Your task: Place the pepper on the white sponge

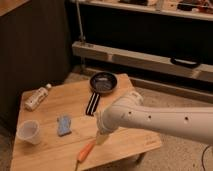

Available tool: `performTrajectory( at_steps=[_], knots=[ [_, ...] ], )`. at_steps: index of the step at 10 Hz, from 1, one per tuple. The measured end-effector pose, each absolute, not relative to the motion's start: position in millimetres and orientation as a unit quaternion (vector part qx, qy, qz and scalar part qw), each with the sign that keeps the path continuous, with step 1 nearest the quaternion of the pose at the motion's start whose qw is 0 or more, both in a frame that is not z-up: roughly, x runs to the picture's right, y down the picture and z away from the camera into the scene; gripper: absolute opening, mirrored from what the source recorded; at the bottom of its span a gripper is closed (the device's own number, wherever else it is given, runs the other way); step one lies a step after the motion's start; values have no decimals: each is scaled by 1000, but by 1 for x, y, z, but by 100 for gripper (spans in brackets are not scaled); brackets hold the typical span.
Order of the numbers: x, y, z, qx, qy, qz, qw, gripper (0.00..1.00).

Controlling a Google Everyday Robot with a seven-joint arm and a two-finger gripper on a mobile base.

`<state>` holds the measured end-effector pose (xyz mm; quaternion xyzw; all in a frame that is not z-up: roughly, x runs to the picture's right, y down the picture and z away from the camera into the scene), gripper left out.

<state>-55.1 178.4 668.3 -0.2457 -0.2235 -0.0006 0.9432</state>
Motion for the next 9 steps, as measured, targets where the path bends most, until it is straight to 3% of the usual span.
performTrajectory(
  at_steps=[4,9],
  knots=[
    [-87,236,694,-307,-242,-65,918,80],
    [-105,298,710,-338,-269,-71,899,80]
  ],
)
